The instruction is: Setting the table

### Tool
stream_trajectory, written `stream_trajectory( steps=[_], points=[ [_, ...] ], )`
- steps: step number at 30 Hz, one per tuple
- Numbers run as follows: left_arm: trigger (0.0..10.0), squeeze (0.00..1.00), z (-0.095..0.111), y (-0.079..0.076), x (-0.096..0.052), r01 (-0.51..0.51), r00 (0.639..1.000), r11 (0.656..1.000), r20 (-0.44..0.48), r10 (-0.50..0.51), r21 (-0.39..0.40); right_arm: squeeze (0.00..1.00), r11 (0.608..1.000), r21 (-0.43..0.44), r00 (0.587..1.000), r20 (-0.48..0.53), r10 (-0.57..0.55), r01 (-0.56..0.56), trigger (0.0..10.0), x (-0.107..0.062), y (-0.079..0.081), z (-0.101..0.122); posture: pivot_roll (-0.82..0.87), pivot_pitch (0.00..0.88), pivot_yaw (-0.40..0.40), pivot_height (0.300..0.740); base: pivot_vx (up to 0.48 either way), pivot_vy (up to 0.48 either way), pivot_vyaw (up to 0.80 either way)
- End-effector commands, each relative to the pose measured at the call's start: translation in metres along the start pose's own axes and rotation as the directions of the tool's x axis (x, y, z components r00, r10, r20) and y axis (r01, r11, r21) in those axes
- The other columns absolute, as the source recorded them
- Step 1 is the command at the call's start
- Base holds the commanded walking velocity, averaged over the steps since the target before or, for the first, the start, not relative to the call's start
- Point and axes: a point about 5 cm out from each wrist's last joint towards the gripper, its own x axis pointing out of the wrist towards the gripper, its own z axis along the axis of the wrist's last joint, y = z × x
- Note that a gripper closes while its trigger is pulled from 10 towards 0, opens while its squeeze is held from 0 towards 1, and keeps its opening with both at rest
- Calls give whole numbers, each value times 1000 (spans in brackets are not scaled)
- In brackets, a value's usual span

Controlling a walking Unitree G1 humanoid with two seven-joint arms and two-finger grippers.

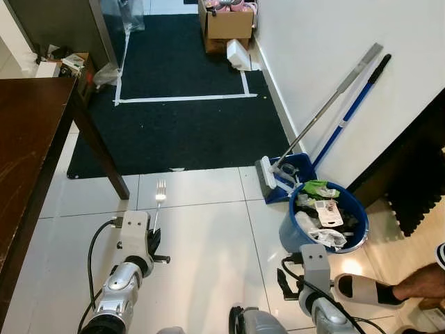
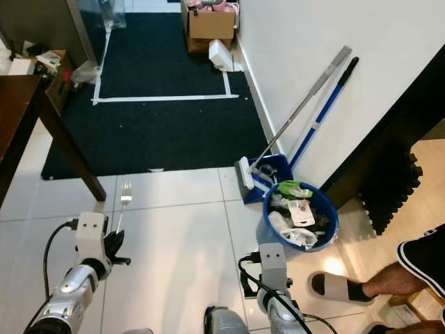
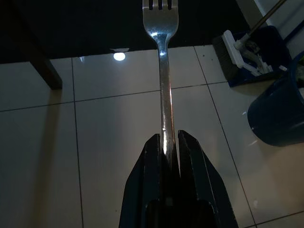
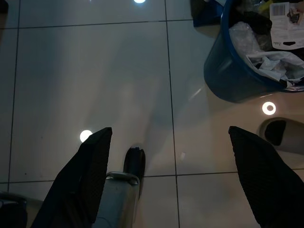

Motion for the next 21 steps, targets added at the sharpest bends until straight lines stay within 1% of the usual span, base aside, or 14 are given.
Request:
stream_trajectory(
  steps=[1, 18, 21],
  points=[
    [10000, 0, -6, 0, -2, 3, 1000, 1000, -17, -3, 0, 0, 1000, 6, 1000, -27, -5, 6, 10000, -3, -1, -8, 29, 52, 37, 740, 0, 0, 0],
    [10000, 0, -6, 1, -3, -6, 1000, 1000, -17, 6, 6, 0, 1000, 5, 1000, -28, -3, 3, 10000, -4, 0, -9, 31, 58, 32, 740, 0, 0, 0],
    [10000, 0, -9, 1, -4, -13, 1000, 1000, -29, 13, 14, 0, 1000, 0, 1000, -29, 1, -1, 10000, -4, 0, -9, 30, 59, 31, 740, 0, 0, 0]
  ],
)
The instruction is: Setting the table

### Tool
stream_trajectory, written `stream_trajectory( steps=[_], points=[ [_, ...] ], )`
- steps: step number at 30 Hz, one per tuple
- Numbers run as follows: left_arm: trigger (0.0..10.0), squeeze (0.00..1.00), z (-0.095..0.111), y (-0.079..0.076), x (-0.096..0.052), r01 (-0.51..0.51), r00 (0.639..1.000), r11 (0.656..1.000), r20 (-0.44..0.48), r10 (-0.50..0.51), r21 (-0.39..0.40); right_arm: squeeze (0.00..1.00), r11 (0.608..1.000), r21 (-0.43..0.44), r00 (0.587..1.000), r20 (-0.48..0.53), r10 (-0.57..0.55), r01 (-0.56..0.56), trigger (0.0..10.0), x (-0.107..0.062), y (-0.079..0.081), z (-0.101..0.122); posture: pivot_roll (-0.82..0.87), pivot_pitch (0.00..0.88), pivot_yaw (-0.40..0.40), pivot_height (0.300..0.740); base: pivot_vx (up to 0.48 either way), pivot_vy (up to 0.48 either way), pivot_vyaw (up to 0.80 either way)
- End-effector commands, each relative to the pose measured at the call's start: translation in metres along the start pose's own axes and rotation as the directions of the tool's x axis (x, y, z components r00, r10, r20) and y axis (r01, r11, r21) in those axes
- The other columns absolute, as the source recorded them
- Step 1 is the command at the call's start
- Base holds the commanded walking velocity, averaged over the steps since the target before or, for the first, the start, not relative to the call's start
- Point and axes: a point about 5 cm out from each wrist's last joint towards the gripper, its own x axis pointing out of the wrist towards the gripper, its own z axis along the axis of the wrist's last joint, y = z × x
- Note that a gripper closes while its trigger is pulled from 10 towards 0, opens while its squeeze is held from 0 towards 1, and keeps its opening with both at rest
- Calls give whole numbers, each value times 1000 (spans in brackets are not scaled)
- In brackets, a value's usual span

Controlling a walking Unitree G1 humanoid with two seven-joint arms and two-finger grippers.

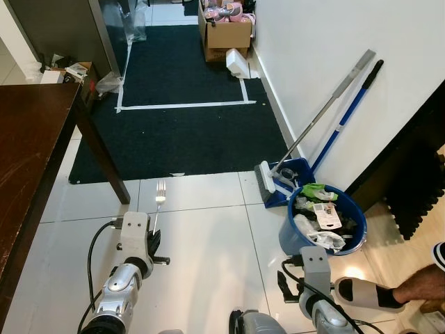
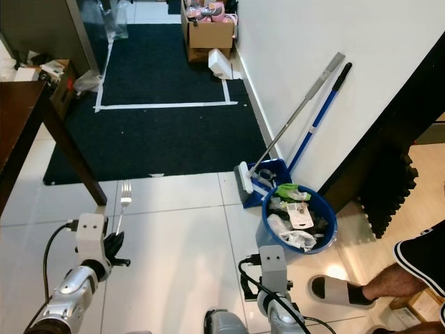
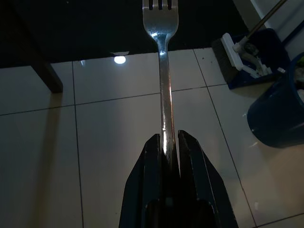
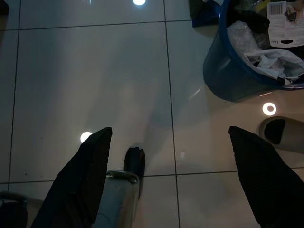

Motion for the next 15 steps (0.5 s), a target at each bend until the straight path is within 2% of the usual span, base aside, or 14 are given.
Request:
stream_trajectory(
  steps=[1, 6, 9, 10, 11, 13, 15],
  points=[
    [10000, 0, -9, 1, -4, -7, 999, 1000, -33, 7, 12, 0, 1000, -6, 1000, -21, 4, -4, 10000, -2, 0, -6, 29, 60, 30, 740, 0, 0, 0],
    [10000, 0, -16, 1, -5, -11, 997, 1000, -70, 12, 23, 0, 999, -29, 1000, -27, 12, -13, 10000, -2, 0, -6, 27, 63, 27, 740, 0, 0, 0],
    [10000, 0, -26, 2, -8, -13, 991, 999, -131, 20, 50, 0, 998, -51, 999, -49, 18, -21, 10000, -2, 1, -9, 27, 66, 25, 740, 0, 0, 0],
    [10000, 0, -36, 5, -11, -20, 981, 998, -191, 32, 63, 0, 998, -53, 997, -71, 19, -23, 10000, -2, 2, -11, 25, 67, 26, 740, 0, 0, 525],
    [10000, 0, -36, 5, -11, -20, 981, 998, -191, 32, 63, 0, 998, -53, 997, -71, 19, -23, 10000, -2, 2, -11, 25, 67, 26, 740, 0, 0, 525],
    [10000, 0, -46, 10, -17, -35, 965, 996, -258, 56, 84, 0, 998, -59, 995, -100, 17, -23, 10000, -1, 5, -13, 25, 71, 25, 740, 0, 0, 800],
    [10000, 0, -48, 11, -18, -45, 962, 996, -266, 66, 82, 0, 998, -60, 995, -102, 19, -25, 10000, -1, 6, -13, 25, 72, 25, 740, 0, 0, 800]
  ],
)
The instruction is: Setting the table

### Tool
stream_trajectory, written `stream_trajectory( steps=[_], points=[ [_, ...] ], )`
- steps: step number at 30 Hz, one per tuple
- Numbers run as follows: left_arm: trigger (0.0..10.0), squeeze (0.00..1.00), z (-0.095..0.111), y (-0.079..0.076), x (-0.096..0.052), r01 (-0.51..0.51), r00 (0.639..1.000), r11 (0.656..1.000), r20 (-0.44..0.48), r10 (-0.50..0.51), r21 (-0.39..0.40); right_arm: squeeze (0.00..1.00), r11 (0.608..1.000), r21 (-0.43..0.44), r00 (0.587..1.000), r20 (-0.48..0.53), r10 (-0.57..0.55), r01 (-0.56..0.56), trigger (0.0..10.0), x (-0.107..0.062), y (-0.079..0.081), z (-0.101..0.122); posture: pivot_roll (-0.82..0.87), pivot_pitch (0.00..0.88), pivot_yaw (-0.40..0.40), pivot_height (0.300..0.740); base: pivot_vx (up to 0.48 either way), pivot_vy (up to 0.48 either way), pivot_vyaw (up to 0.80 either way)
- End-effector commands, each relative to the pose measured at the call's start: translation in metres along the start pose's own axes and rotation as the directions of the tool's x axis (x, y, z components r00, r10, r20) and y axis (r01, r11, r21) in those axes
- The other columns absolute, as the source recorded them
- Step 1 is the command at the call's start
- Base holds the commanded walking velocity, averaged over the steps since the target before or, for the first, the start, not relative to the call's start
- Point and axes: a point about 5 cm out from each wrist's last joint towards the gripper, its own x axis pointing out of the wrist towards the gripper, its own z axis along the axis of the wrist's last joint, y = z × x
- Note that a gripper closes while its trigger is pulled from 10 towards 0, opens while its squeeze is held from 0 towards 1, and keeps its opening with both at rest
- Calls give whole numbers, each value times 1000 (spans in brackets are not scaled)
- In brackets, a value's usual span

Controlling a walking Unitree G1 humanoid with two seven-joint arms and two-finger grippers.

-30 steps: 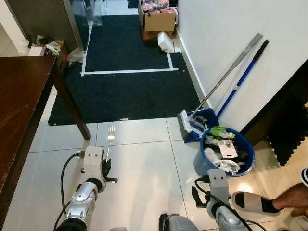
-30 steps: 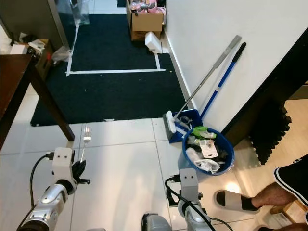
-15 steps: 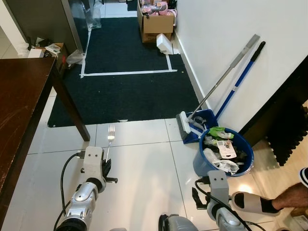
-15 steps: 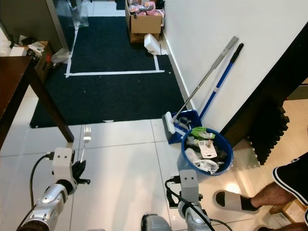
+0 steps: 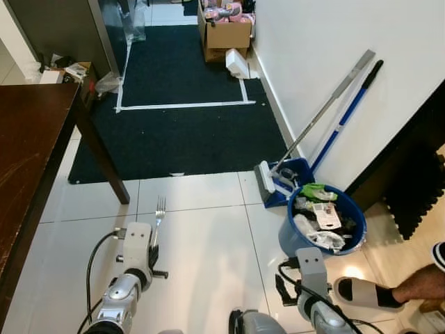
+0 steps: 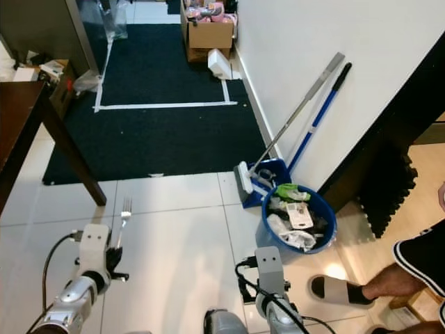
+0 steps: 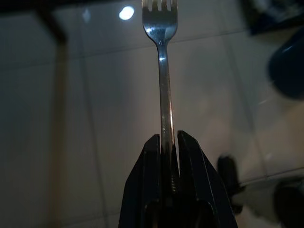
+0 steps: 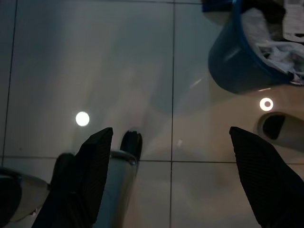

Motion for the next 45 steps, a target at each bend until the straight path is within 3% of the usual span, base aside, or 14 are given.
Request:
stream_trajectory(
  steps=[1, 13, 19, 38, 45],
  points=[
    [10000, 0, -12, 6, -4, -28, 998, 1000, -47, 28, -4, 0, 1000, -4, 1000, -18, 3, -3, 10000, 1, 2, -1, 26, 72, 25, 740, 0, 0, 800],
    [10000, 0, -14, 6, -5, -31, 999, 999, -44, 30, -15, 0, 1000, -10, 1000, -19, 18, -18, 10000, 1, 6, -1, 31, 77, 19, 740, 0, 0, 800],
    [10000, 0, -20, -5, -5, 34, 997, 999, -76, -32, 21, 0, 1000, -5, 1000, -27, 15, -15, 10000, 1, 4, -2, 32, 78, 20, 740, 0, 0, 800],
    [10000, 0, -23, -9, -5, 87, 991, 996, -108, -84, 24, 0, 1000, 10, 999, -38, 14, -13, 10000, 0, 4, -4, 33, 79, 22, 740, 0, 0, 800],
    [10000, 0, -29, -16, -6, 132, 980, 991, -157, -125, 35, 0, 999, 39, 997, -83, 1, 2, 10000, -1, 2, -12, 30, 78, 22, 740, 0, 0, 0]
  ],
)
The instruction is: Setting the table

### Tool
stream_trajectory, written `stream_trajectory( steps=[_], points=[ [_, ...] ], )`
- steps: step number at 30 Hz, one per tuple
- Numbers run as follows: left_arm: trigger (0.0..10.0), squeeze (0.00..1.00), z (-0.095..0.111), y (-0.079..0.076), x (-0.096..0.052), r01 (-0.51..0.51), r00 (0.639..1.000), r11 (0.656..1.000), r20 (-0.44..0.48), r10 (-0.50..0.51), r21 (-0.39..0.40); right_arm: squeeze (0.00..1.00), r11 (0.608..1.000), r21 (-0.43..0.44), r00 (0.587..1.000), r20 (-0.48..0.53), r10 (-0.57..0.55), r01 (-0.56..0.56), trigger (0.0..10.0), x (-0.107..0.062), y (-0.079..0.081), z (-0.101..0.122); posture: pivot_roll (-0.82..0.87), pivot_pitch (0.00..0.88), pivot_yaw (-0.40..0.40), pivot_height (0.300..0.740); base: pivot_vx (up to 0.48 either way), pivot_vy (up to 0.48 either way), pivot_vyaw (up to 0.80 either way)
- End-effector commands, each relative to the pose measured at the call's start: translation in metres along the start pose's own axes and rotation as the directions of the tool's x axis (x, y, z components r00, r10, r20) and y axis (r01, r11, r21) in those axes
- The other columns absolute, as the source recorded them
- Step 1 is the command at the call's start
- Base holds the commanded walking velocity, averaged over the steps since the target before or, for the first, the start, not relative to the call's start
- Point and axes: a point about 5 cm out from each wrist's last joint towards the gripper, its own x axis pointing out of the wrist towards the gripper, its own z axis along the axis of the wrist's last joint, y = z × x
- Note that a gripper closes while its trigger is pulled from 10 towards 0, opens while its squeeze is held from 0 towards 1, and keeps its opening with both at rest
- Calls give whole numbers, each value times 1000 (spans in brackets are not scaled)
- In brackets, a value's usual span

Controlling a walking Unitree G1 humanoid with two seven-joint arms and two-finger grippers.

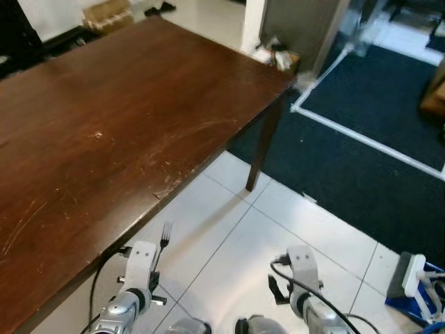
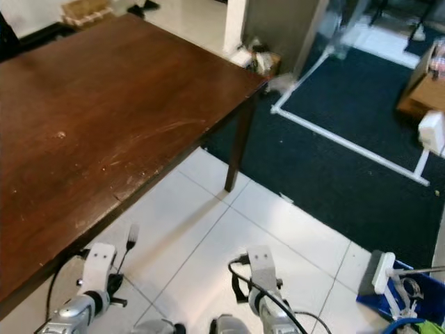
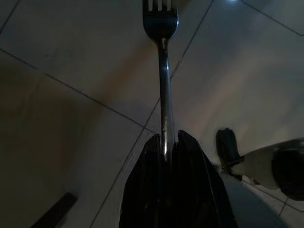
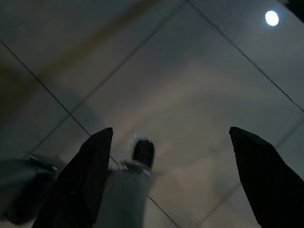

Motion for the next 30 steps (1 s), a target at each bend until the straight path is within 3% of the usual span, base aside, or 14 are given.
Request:
stream_trajectory(
  steps=[1, 11, 15, 30],
  points=[
    [10000, 0, -7, -2, -1, 17, 999, 1000, -40, -17, 21, 0, 1000, 25, 998, -58, -9, 10, 10000, -4, 0, -15, 30, 78, 22, 740, 0, 0, 0],
    [10000, 0, -2, 2, 1, -33, 999, 999, -37, 33, -4, 0, 1000, 25, 998, -66, -9, 10, 10000, -4, -1, -16, 28, 79, 22, 740, 0, 0, 0],
    [10000, 0, 0, 3, 1, -35, 999, 999, -33, 35, 11, 0, 1000, 26, 998, -65, -8, 9, 10000, -4, -1, -15, 29, 80, 21, 740, 0, -480, 0],
    [10000, 0, 0, 6, 0, -69, 997, 997, -33, 68, -32, 0, 1000, 25, 998, -59, -5, 6, 10000, -4, -1, -15, 27, 83, 15, 740, 0, 0, 0]
  ],
)
